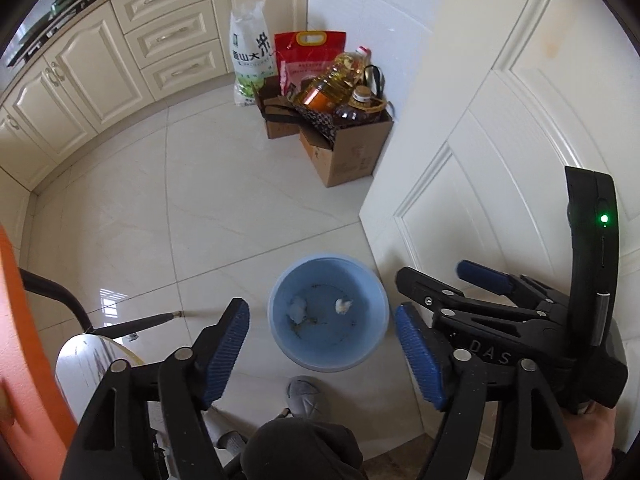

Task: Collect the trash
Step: 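Carry the crumpled paper and white packet to the blue bin and release both, then return both open tools to the orange table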

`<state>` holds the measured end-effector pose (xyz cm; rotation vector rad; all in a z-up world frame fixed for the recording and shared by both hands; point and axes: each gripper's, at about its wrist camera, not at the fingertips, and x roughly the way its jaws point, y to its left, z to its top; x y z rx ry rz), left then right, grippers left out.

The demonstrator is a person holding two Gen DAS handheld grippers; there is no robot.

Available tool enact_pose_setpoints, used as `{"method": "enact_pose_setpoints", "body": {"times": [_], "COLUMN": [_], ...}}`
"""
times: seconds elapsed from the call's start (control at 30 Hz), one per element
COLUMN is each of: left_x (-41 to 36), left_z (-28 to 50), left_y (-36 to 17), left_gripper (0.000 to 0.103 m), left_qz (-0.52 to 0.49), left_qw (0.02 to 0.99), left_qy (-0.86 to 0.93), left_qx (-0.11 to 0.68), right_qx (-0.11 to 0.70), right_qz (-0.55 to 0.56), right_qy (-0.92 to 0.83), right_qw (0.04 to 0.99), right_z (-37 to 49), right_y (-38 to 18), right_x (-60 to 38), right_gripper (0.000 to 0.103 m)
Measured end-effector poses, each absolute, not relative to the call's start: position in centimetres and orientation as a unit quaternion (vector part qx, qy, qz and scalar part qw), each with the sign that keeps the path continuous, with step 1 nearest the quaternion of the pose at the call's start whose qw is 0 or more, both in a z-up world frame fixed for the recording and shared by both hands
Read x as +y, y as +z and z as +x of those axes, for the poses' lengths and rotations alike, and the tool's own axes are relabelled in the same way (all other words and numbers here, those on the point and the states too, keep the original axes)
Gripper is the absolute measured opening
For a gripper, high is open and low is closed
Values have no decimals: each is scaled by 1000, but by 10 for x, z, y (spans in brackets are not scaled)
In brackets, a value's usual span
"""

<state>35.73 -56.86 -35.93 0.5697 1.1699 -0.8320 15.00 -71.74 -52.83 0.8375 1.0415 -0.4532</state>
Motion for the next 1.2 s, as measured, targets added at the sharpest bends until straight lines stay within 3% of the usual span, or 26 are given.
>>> {"method": "enact_pose_setpoints", "body": {"times": [0.1,0.2,0.6,0.8,1.2], "left_x": [-559,-550,-442,-343,-116], "left_z": [345,330,266,242,152], "left_y": [-351,-337,-253,-206,-138], "left_gripper": [83,95,96,102,102], "left_qz": [260,258,207,146,34], "left_qw": [732,750,816,853,934], "left_qy": [-372,-370,-370,-351,-239], "left_qx": [508,483,393,357,263], "right_qx": [474,465,387,348,268], "right_qz": [388,389,372,331,210], "right_qy": [-228,-239,-222,-191,-75], "right_qw": [757,758,814,856,937], "right_z": [144,138,130,137,161], "right_y": [-523,-512,-404,-330,-187], "right_x": [-719,-718,-676,-624,-471], "right_gripper": [103,103,103,103,103]}}
